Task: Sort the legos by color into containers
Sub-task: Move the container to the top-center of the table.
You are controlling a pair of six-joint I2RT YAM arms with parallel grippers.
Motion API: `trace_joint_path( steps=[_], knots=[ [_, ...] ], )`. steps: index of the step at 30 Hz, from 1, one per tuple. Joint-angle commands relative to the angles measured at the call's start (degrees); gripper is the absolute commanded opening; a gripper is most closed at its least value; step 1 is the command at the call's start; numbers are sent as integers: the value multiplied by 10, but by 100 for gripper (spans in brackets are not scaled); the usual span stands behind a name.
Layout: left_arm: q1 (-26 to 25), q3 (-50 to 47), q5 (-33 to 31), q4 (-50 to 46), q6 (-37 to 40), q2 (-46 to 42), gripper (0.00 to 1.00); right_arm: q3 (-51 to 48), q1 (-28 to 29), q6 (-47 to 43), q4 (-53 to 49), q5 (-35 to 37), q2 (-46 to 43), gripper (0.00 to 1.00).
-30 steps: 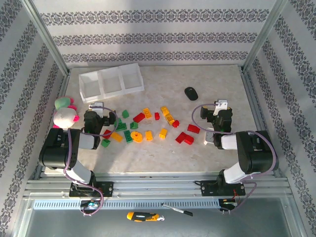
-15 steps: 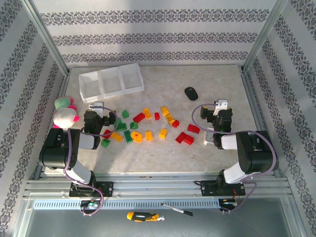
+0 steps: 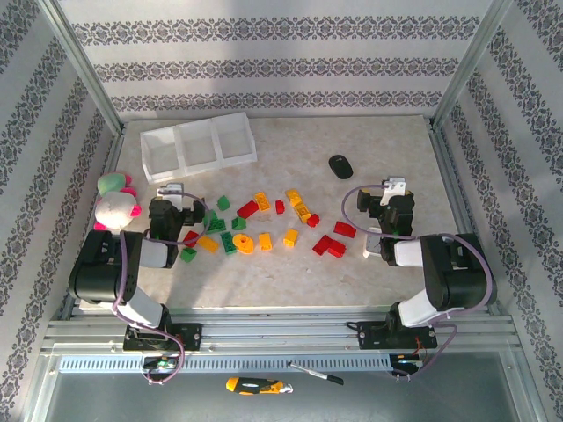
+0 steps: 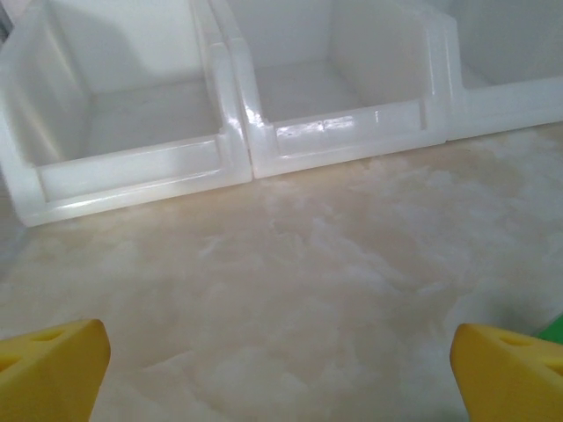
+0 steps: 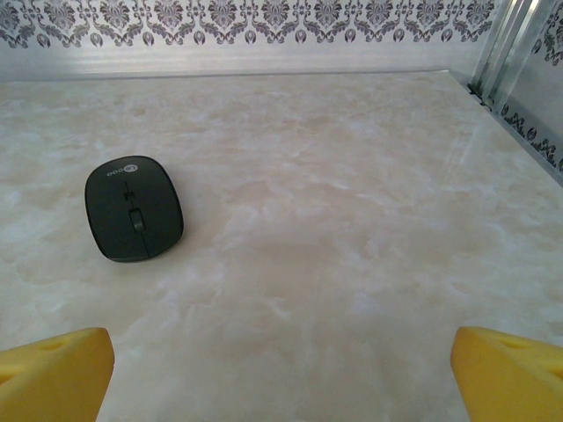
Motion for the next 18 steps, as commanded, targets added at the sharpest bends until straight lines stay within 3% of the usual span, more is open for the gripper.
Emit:
trace_joint_path(
  steps=[1,10,18],
  knots=[
    [-2,-10,-20,-1,-3,-62,99,-3,-4,-1,-6,1,-52,98],
    [-6,101,-47,-288,-31,-206,99,15,17,-5,-197,-20,-211,98],
    [-7,316,-79,-533,-89,-126,99,73,153,-26,-311,2,-270,98]
  ],
)
